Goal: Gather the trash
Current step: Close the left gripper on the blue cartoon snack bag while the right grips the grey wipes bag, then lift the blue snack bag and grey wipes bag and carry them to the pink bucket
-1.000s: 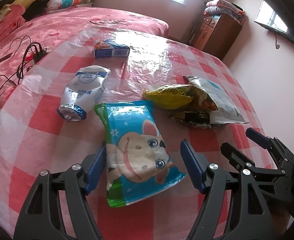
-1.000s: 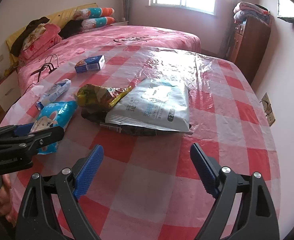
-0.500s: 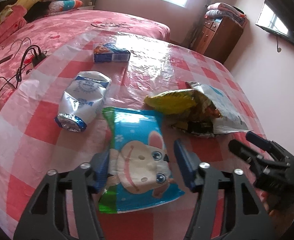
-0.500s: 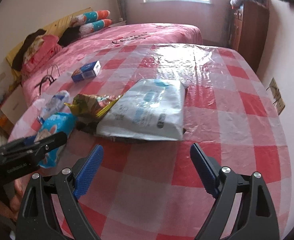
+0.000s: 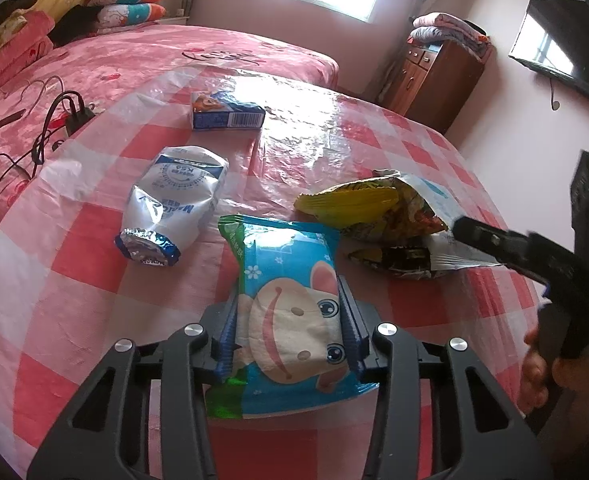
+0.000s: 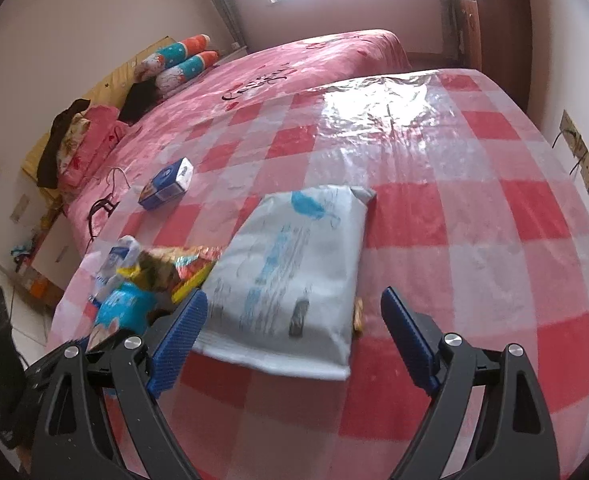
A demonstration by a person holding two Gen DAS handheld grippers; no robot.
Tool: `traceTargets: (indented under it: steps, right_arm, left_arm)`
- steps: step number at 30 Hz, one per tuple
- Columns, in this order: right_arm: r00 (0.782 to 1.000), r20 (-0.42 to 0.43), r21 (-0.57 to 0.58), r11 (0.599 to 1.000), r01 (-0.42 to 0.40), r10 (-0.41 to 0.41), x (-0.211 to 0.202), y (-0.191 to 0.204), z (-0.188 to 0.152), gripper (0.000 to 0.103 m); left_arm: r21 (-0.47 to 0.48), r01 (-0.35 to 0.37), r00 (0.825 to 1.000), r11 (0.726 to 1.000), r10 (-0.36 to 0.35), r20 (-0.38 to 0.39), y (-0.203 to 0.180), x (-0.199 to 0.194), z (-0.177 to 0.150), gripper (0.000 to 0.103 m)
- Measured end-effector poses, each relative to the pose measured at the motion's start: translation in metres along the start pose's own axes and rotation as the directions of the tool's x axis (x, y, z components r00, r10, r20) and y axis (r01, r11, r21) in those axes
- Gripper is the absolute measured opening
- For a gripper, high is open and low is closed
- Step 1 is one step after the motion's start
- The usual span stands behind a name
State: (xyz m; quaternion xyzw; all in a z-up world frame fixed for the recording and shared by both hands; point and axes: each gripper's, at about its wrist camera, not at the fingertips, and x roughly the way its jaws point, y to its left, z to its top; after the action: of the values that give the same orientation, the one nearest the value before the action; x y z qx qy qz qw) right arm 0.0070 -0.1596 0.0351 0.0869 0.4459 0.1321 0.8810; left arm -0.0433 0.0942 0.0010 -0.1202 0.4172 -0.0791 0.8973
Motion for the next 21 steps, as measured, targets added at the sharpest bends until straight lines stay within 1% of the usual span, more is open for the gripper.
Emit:
traceTargets:
  steps: [4, 9, 13, 16, 21]
  right_arm:
    - [0.999, -0.006, -0.034, 0.999, 0.04, -0.04, 0.017, 0.009, 0.01, 0.088]
    - [0.998, -0.022, -0.044, 0.997, 0.064, -0.065, 0.033, 0.012, 0.015, 0.088]
    - [0.997, -0.023, -0.05, 0.996, 0.068, -0.069, 0.038, 0.013, 0.016, 0.088]
    - [0.995, -0.022, -0.095, 0.991, 0.091, -0.093, 0.04, 0.019, 0.014, 0.088]
    - [0.995, -0.003, -0.127, 0.987, 0.1, -0.101, 0.038, 0.02, 0.01, 0.078]
  left_arm:
    - [-0.011, 0.014, 1.0, 1.0, -0.014, 0.0, 0.002, -0.002, -0.001, 0.043]
    - [-0.025, 0.031, 1.0, 0.999, -0.031, 0.0, 0.008, -0.005, -0.002, 0.042]
    - [-0.031, 0.039, 0.999, 0.999, -0.039, -0.001, 0.011, -0.007, -0.002, 0.042]
    - [-0.033, 0.045, 0.999, 0.998, -0.045, 0.0, 0.013, -0.009, -0.003, 0.041]
    - [-0.035, 0.051, 0.999, 0.998, -0.051, 0.004, 0.017, -0.013, -0.004, 0.041]
